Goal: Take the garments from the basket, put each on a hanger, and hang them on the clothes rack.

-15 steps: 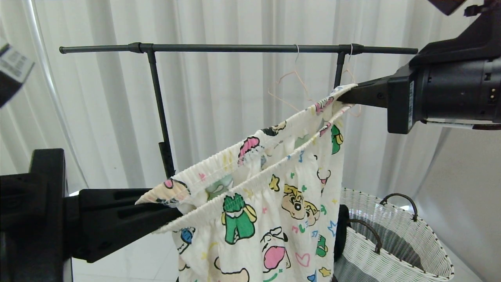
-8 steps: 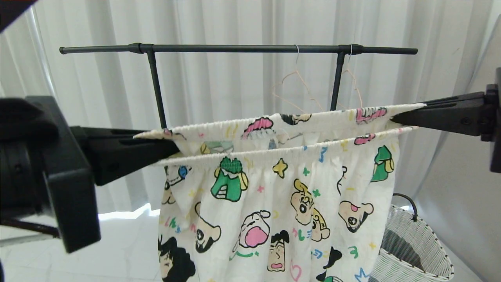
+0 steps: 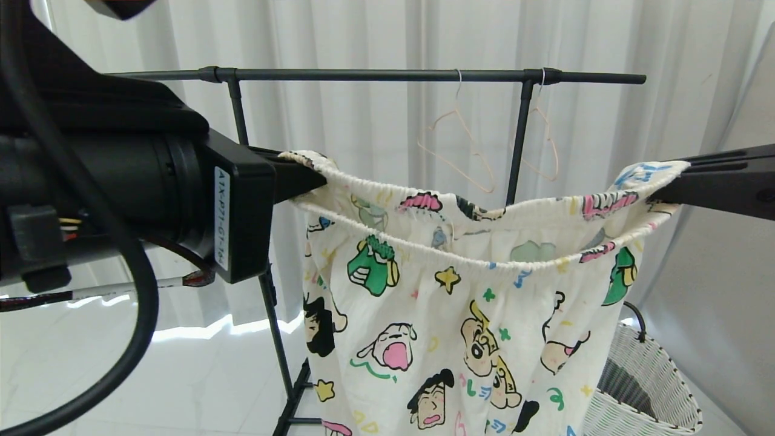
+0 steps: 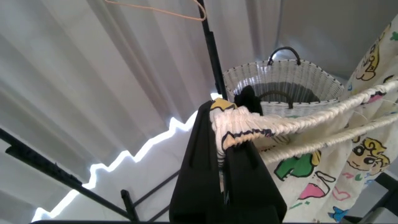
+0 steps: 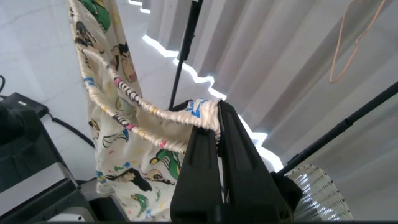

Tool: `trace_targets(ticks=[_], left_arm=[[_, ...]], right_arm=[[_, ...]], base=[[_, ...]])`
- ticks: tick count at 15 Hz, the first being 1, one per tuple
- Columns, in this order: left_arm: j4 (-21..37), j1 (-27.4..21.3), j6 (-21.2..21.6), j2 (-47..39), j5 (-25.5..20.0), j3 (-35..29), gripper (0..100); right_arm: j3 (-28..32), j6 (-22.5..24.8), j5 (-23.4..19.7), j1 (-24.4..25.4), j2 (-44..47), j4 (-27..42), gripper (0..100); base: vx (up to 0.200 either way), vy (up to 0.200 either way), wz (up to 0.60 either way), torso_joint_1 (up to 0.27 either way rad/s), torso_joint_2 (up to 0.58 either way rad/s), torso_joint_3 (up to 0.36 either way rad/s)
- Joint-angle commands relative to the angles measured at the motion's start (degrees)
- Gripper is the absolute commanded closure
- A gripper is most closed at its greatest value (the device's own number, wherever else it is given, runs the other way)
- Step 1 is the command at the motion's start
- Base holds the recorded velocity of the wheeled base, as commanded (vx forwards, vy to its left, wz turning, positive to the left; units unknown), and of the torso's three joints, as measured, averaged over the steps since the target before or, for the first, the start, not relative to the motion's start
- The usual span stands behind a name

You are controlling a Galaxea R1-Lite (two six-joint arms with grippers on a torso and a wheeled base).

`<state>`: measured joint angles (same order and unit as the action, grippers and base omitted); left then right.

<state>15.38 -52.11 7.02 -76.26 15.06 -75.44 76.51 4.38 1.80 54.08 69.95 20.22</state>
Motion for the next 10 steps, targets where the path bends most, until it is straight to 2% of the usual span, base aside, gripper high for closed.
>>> trace_targets(ticks=[1,8,9,10], left_arm=[[0.00,0.00,0.01,-0.73,0.06,-0.15,100],[0.00,0.00,0.01,-0.73,0.76,-0.06,100],[0.00,0.00,0.01,-0.73,0.76,-0.06,100],[0.00,0.00,-0.08,-0.73,0.85,0.03,100]], right_arm=[[-0.04,0.02,-0.05,0.06,0.19,-0.01,100],[-0.39,0.02,0.31,-0.02,0.10,0.17,100],[-0.75,0.02,0.48,-0.02,-0.16,0.52,0],[-1.27,0.02,0.74,-0.02,-0.25,0.61,0]], base=[[0.000,0.000,0.00,0.000,0.00,0.000],[0.000,0.000,0.00,0.000,0.00,0.000],[0.000,0.000,0.00,0.000,0.00,0.000],[0.000,0.000,0.00,0.000,0.00,0.000]])
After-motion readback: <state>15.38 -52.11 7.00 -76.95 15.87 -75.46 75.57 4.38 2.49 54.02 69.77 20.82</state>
